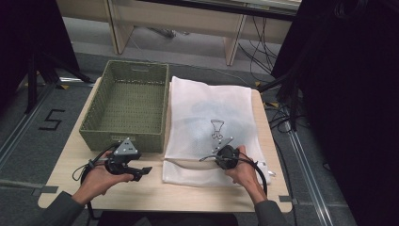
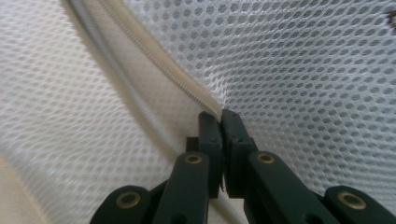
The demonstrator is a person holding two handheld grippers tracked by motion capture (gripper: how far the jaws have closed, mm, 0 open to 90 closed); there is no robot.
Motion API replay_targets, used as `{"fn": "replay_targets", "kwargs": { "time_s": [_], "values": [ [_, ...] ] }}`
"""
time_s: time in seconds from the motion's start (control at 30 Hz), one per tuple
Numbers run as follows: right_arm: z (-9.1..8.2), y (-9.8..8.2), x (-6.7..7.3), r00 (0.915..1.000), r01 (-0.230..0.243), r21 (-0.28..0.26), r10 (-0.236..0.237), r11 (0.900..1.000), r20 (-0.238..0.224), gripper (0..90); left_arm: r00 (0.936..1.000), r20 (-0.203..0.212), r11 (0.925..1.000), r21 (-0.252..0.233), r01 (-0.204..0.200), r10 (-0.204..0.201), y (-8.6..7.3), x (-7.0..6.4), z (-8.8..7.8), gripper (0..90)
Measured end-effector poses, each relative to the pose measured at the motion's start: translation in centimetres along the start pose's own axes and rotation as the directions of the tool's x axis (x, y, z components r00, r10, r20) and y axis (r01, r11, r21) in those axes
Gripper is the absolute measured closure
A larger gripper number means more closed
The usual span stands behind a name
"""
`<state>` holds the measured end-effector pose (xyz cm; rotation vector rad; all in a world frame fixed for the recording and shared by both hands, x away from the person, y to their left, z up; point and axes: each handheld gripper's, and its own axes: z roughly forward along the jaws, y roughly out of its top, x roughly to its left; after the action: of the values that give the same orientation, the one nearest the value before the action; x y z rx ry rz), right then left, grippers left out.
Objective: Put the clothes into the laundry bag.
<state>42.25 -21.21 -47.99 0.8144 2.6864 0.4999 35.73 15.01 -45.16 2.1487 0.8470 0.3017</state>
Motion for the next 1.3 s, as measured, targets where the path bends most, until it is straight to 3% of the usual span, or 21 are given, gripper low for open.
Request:
{"fn": "replay_targets", "kwargs": {
  "time_s": [0.07,0.13,0.17,0.4,0.47,0.57,0.6,0.63,0.73,0.77,0.8,0.87,0.9,0.93,0.97,1.03,1.13,1.17,1.2,1.23,1.3],
  "values": [
    [0.1,0.0,0.0,0.9998,-0.011,0.009,0.011,1.0,-0.017,86.8,1.0,0.002,1.0,0.001,0.009,-0.009,0.0,0.0,0.0,33.3],
    [-0.3,-0.1,0.2,0.9984,-0.05,0.005,0.05,0.999,-0.027,77.6,1.0,0.007,1.0,0.006,-0.007,0.007,-0.1,0.2,0.1,33.4],
    [-0.6,-0.2,0.0,0.9985,-0.05,-0.012,0.049,0.999,-0.022,71.6,1.0,0.006,1.0,0.006,-0.005,0.005,-0.1,0.2,0.1,33.3],
    [-3.0,-0.2,0.4,0.9982,-0.06,-0.128,0.058,0.99,-0.018,60.3,1.0,-0.003,1.0,0.003,-0.002,0.002,-0.1,0.4,-0.1,33.3],
    [-3.5,-0.5,0.8,0.9948,-0.101,-0.145,0.097,0.984,-0.029,56.9,0.9998,-0.001,0.9998,0.003,0.019,-0.019,-0.2,0.3,-0.1,33.2],
    [-4.1,-1.3,0.8,0.984,-0.178,-0.207,0.171,0.962,-0.05,52.0,0.9999,-0.012,1.0,-0.005,0.007,-0.008,-0.1,0.5,-0.3,32.7],
    [-4.2,-1.5,0.7,0.9784,-0.207,-0.242,0.202,0.948,-0.045,50.3,0.9998,-0.008,0.9998,-0.008,0.02,-0.02,-0.2,0.5,-0.2,32.3],
    [-4.4,-1.7,0.5,0.9768,-0.214,-0.251,0.207,0.944,-0.055,49.1,0.9999,-0.006,0.9998,-0.007,0.016,-0.016,-0.2,0.6,-0.3,32.3],
    [-5.2,-2.3,0.0,0.9463,-0.323,-0.317,0.308,0.892,-0.098,45.7,0.9998,-0.014,0.9997,-0.017,0.015,-0.015,-0.1,0.6,-0.4,31.3],
    [-5.4,-2.5,-0.4,0.9491,-0.314,-0.349,0.301,0.883,-0.092,45.1,0.9999,-0.003,0.9996,-0.022,0.015,-0.015,-0.1,0.7,-0.5,31.1],
    [-5.5,-2.7,-0.5,0.9449,-0.325,-0.376,0.315,0.868,-0.091,45.1,0.999,0.01,0.9984,-0.035,0.044,-0.043,0.0,0.6,-0.6,30.4],
    [-5.8,-2.9,-0.5,0.9342,-0.354,-0.386,0.343,0.852,-0.099,44.6,0.9937,0.051,0.9916,-0.079,0.103,-0.099,0.0,0.6,-0.8,29.5],
    [-5.9,-3.0,-0.4,0.9309,-0.361,-0.395,0.352,0.845,-0.097,43.1,0.9947,0.049,0.9928,-0.075,0.093,-0.09,0.0,0.7,-1.0,29.5],
    [-6.0,-3.0,-0.3,0.9248,-0.377,-0.391,0.366,0.84,-0.105,42.3,0.9942,0.054,0.9904,-0.097,0.098,-0.094,-0.1,0.7,-1.0,29.5],
    [-5.9,-3.2,-0.5,0.9331,-0.356,-0.403,0.344,0.843,-0.104,41.5,0.9935,0.053,0.99,-0.094,0.106,-0.101,-0.2,0.7,-1.2,29.6],
    [-6.1,-3.4,-0.2,0.919,-0.39,-0.403,0.377,0.828,-0.115,40.3,0.9946,0.041,0.9903,-0.098,0.099,-0.095,-0.4,1.0,-1.3,29.6],
    [-6.2,-3.6,-0.1,0.9192,-0.389,-0.417,0.376,0.821,-0.118,38.8,0.9948,0.01,0.9897,-0.1,0.102,-0.102,-0.7,1.3,-1.6,29.1],
    [-6.3,-3.7,-0.2,0.93,-0.361,-0.428,0.354,0.828,-0.099,38.4,0.9952,0.011,0.99,-0.101,0.098,-0.098,-0.7,1.4,-1.7,28.9],
    [-6.3,-3.8,-0.1,0.9277,-0.366,-0.431,0.36,0.825,-0.097,38.0,0.9963,-0.001,0.9921,-0.092,0.086,-0.086,-0.8,1.5,-1.9,28.6],
    [-6.3,-3.9,-0.2,0.9338,-0.351,-0.433,0.345,0.83,-0.095,37.9,0.996,-0.002,0.9912,-0.098,0.089,-0.089,-0.8,1.5,-2.0,28.4],
    [-6.4,-4.0,-0.1,0.9302,-0.361,-0.421,0.354,0.833,-0.096,37.8,0.9951,-0.012,0.9887,-0.115,0.096,-0.098,-0.9,1.5,-2.1,28.1]
  ]
}}
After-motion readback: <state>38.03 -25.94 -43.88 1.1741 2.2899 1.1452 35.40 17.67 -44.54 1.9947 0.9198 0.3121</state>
